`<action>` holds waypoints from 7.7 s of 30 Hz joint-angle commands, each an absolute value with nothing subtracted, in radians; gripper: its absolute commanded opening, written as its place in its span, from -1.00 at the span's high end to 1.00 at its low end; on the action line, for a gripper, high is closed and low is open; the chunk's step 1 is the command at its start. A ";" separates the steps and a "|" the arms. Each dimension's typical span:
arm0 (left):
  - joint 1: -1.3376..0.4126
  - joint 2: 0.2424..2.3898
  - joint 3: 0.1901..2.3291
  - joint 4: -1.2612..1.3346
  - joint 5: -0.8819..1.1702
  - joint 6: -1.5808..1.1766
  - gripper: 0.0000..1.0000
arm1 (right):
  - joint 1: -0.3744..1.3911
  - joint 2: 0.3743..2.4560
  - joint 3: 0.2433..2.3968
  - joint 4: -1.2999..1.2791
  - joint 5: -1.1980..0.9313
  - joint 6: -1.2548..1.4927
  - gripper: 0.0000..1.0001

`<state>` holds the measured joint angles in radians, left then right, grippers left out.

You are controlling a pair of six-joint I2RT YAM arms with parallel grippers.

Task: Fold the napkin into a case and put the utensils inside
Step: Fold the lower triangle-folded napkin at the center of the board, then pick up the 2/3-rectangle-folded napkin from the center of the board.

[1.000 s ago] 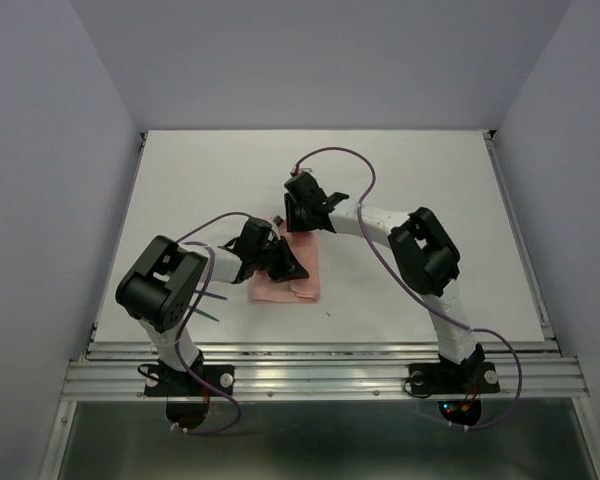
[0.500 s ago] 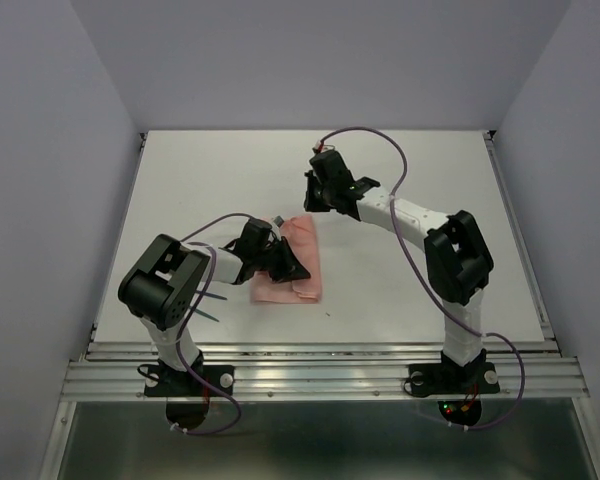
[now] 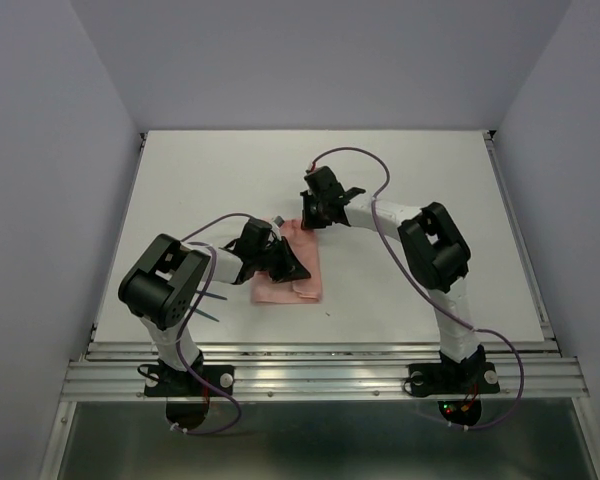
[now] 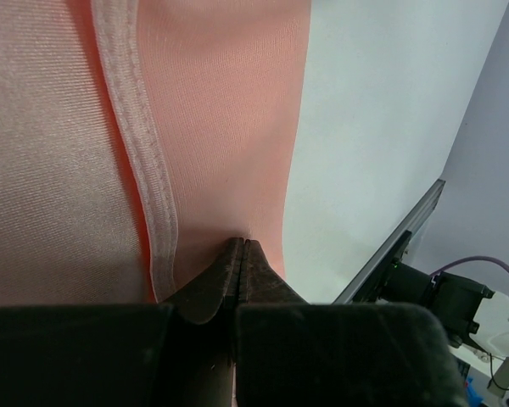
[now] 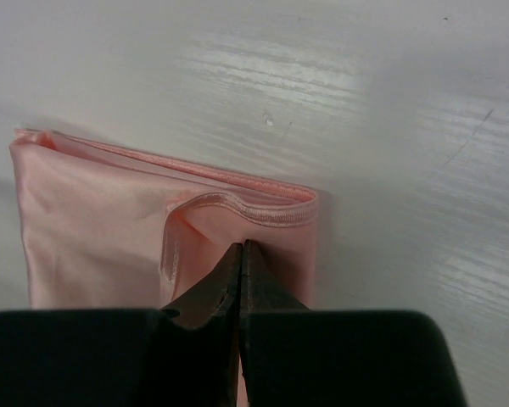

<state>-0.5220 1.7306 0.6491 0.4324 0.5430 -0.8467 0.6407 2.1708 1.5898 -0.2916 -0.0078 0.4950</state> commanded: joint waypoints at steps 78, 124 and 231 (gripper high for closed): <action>-0.390 1.931 1.201 0.048 0.281 -0.707 1.00 | 0.641 2.171 1.586 -0.256 -0.046 0.492 0.99; -0.371 1.959 1.218 -0.020 0.219 -0.635 1.00 | 0.752 1.790 1.137 -0.101 -0.126 0.595 0.95; -0.302 1.716 0.943 -0.190 -0.034 -0.589 0.14 | 0.649 2.187 1.664 -0.245 0.044 0.426 0.85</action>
